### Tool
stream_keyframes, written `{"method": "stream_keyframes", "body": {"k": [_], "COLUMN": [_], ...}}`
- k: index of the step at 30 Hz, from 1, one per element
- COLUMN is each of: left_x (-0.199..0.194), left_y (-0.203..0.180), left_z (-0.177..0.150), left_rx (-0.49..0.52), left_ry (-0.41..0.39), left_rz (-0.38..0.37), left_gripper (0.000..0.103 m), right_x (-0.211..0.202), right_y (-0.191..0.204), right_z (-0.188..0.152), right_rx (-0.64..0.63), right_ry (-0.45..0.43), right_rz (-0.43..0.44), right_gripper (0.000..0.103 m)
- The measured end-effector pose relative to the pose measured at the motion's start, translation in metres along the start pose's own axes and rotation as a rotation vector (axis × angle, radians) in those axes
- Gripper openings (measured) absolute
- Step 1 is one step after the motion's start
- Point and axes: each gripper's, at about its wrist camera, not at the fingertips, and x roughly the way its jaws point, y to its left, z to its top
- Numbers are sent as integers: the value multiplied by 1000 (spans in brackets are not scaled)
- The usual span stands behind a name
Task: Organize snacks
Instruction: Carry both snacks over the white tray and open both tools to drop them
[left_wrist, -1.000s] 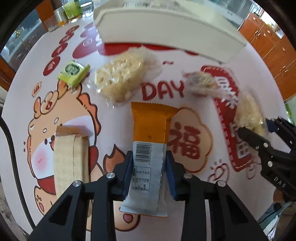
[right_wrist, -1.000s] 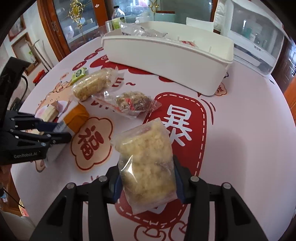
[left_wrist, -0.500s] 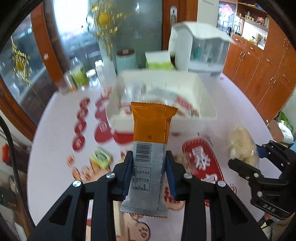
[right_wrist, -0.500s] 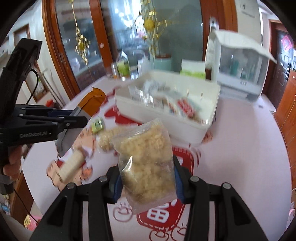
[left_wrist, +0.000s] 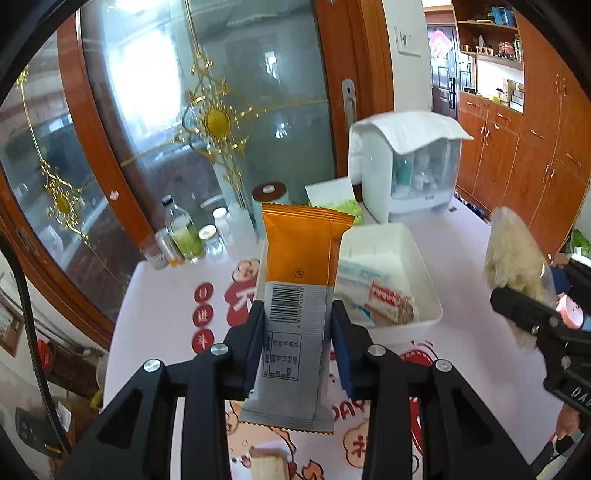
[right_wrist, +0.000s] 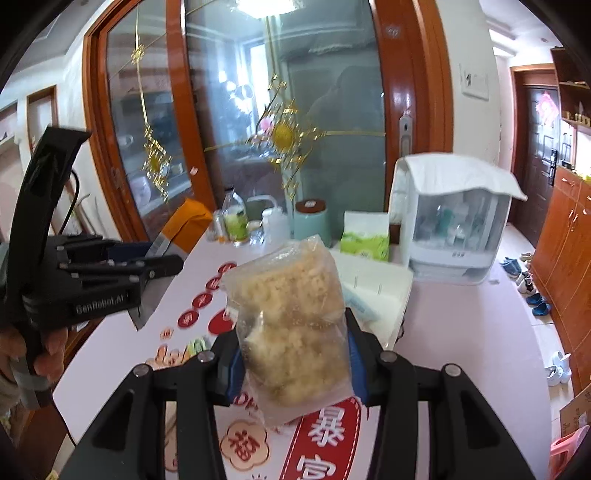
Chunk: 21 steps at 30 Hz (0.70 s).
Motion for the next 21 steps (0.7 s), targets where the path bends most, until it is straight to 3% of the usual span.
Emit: {"method": "stream_keyframes", "body": {"k": [12, 21], "left_x": [16, 64], "left_y": [-2, 9], "left_z": [36, 69], "left_rx": [18, -22], "left_ry": [-53, -36], "left_rz": [40, 34], "left_gripper": [34, 34], "right_x": [9, 58], "right_y": [-6, -26], "right_z": [54, 82], "right_rx": [42, 102], "right_ry": [-41, -1], "right_rz": [-42, -77], "right_gripper": [46, 46]}}
